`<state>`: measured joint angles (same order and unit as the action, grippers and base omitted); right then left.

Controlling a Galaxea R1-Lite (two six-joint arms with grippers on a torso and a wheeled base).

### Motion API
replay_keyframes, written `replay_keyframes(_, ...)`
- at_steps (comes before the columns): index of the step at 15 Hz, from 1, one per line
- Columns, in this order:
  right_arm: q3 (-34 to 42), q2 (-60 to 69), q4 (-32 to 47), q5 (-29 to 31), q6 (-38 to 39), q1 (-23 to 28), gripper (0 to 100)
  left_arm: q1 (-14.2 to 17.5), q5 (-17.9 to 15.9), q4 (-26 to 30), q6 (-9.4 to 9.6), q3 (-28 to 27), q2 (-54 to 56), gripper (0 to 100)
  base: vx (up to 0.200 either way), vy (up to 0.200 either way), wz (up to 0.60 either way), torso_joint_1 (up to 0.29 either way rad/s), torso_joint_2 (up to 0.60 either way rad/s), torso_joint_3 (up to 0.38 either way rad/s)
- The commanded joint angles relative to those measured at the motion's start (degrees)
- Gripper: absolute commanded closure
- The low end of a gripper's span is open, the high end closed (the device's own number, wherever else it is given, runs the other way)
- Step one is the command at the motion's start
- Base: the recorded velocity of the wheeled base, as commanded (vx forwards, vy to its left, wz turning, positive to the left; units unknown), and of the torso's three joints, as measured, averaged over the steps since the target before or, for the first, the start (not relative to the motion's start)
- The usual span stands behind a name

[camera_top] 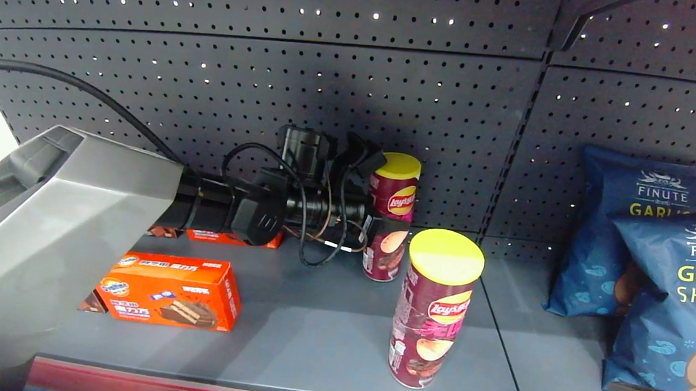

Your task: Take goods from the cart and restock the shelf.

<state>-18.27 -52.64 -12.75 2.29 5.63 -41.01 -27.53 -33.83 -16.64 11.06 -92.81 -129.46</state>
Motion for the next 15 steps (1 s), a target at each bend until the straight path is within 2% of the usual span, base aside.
replay_keyframes(1,-0.01,-0.1,0.01,-0.01,-0.01,-0.04,0,-0.25,-0.01,-0.06,-0.07,-0.18,-0.53,100,0.0,0.0,0.0,0.0,0.0,0.0)
replay_keyframes(10,0.17,-0.01,0.01,-0.01,-0.01,-0.04,0,-0.42,0.08,-0.06,0.28,-0.09,-0.88,100,0.0,0.0,0.0,0.0,0.0,0.0)
replay_keyframes(11,0.08,-0.1,0.01,-0.01,-0.01,-0.04,0,-0.6,0.08,-0.15,0.28,-0.18,-0.97,0,0.0,0.0,0.0,0.0,0.0,0.0)
replay_keyframes(15,0.08,-0.18,0.01,-0.01,-0.01,-0.04,0,-0.77,0.08,-0.41,0.28,-0.09,-0.79,0,0.0,0.0,0.0,0.0,0.0,0.0)
